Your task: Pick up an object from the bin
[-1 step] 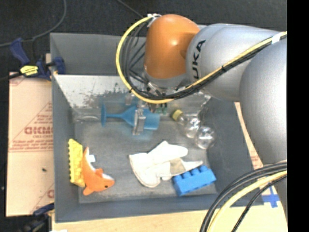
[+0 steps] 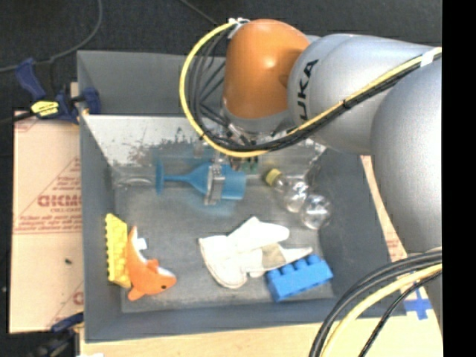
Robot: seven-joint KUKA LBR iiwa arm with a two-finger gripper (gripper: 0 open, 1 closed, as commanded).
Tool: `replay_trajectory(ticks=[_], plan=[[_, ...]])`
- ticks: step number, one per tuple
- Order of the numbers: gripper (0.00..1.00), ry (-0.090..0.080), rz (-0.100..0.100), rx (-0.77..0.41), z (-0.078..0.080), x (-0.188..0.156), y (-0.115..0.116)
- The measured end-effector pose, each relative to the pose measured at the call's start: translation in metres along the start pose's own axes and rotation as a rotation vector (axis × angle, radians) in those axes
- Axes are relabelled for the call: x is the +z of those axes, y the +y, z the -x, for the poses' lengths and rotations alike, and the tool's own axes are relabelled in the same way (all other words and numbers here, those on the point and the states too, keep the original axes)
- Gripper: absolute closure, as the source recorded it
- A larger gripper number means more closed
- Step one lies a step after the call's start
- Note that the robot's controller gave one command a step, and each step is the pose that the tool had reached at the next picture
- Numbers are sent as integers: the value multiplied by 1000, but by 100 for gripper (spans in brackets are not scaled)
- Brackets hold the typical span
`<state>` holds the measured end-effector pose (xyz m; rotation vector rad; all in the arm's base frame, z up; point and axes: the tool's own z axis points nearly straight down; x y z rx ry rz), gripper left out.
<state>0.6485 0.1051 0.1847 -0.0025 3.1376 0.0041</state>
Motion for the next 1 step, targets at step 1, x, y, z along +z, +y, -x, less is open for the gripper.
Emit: replay_trajectory(ticks=[1], plan=[[0, 11, -2, 110, -8, 118, -61]])
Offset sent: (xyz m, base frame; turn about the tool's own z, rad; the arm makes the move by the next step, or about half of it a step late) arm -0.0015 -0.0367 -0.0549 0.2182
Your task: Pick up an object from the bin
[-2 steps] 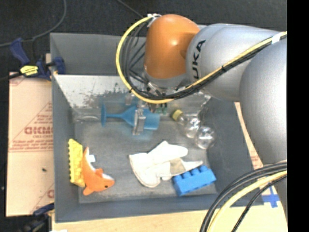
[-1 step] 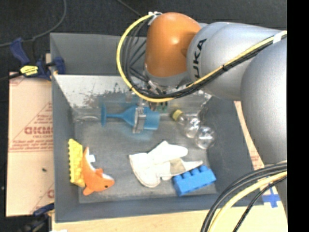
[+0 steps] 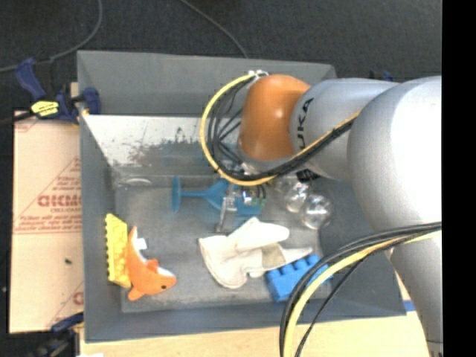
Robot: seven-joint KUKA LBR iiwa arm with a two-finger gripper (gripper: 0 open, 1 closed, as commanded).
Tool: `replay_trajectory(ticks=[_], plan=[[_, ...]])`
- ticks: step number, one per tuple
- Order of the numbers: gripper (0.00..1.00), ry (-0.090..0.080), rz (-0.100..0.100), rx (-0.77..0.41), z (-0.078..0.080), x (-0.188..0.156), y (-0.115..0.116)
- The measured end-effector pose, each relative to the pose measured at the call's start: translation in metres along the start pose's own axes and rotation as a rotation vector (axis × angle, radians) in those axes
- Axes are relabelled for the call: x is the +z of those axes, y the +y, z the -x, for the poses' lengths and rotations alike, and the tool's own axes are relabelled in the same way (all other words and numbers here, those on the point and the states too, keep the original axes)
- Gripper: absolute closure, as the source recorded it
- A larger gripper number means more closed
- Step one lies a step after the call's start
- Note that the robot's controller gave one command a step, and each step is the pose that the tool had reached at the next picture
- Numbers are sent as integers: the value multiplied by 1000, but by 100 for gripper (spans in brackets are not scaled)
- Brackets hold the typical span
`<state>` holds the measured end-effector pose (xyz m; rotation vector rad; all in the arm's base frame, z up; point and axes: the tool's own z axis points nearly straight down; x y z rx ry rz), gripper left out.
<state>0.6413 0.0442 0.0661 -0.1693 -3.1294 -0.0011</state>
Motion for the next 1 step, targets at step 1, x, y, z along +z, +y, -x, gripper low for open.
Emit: replay_trajectory(ticks=[1], plan=[[0, -21, 7, 105, 5, -68, 25]])
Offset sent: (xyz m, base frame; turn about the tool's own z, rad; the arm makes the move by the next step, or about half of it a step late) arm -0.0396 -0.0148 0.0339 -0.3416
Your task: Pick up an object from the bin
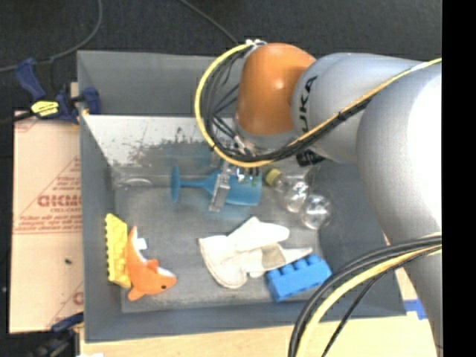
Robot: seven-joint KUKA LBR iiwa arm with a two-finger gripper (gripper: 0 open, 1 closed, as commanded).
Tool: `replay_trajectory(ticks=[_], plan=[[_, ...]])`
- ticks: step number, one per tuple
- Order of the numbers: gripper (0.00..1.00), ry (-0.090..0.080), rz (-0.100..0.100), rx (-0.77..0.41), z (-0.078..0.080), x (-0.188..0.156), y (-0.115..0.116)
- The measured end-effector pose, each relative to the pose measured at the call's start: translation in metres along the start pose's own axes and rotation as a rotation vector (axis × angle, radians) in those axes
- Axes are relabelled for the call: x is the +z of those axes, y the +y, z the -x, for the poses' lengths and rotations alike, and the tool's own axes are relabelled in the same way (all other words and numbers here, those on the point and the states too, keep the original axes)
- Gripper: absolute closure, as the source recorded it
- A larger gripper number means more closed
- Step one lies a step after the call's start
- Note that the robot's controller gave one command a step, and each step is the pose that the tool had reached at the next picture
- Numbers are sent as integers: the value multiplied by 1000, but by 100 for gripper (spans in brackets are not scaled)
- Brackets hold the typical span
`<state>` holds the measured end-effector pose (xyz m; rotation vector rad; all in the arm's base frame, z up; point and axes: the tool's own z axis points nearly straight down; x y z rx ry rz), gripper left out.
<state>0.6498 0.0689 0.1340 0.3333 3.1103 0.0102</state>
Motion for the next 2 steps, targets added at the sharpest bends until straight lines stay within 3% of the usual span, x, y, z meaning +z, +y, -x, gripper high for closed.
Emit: replay_trajectory(ticks=[1, 2], plan=[[0, 21, -5, -440, -38, 33, -51], [0, -2, 2, 164, -12, 56, -50]])
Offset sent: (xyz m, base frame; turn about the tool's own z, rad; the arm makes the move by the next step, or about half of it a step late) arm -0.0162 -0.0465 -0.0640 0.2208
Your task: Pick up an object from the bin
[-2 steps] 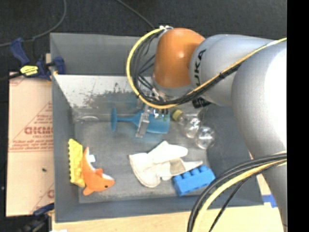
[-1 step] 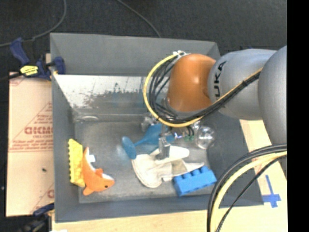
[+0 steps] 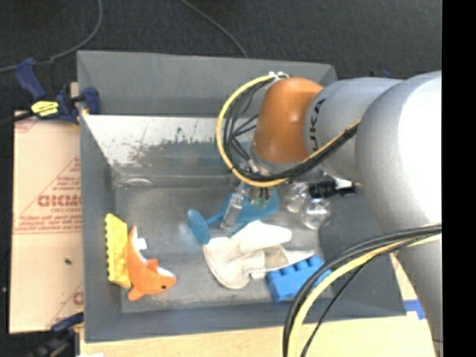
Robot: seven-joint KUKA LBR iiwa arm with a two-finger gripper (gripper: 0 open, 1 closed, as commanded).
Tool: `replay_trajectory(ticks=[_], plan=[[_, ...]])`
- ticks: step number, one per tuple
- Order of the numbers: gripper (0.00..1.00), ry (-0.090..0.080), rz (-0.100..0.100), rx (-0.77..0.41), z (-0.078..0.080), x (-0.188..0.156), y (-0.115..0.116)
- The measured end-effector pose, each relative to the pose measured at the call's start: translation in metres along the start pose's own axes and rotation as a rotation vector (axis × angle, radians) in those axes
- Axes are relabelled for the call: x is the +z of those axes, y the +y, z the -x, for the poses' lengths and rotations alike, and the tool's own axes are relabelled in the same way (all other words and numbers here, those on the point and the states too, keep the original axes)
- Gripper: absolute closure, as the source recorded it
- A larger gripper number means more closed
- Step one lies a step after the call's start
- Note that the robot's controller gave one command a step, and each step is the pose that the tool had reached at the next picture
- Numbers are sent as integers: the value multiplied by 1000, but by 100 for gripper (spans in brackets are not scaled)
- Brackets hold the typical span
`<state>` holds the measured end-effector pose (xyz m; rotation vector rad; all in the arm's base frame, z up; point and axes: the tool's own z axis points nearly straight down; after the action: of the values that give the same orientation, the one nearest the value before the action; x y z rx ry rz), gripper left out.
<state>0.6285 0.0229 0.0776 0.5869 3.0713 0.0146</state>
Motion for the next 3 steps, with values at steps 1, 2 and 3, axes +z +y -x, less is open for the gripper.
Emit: replay_trajectory(ticks=[1, 2, 3], plan=[[100, 11, -3, -661, -48, 4, -9], [100, 13, -2, -779, -54, 4, -10], [100, 20, -2, -886, -58, 1, -11]])
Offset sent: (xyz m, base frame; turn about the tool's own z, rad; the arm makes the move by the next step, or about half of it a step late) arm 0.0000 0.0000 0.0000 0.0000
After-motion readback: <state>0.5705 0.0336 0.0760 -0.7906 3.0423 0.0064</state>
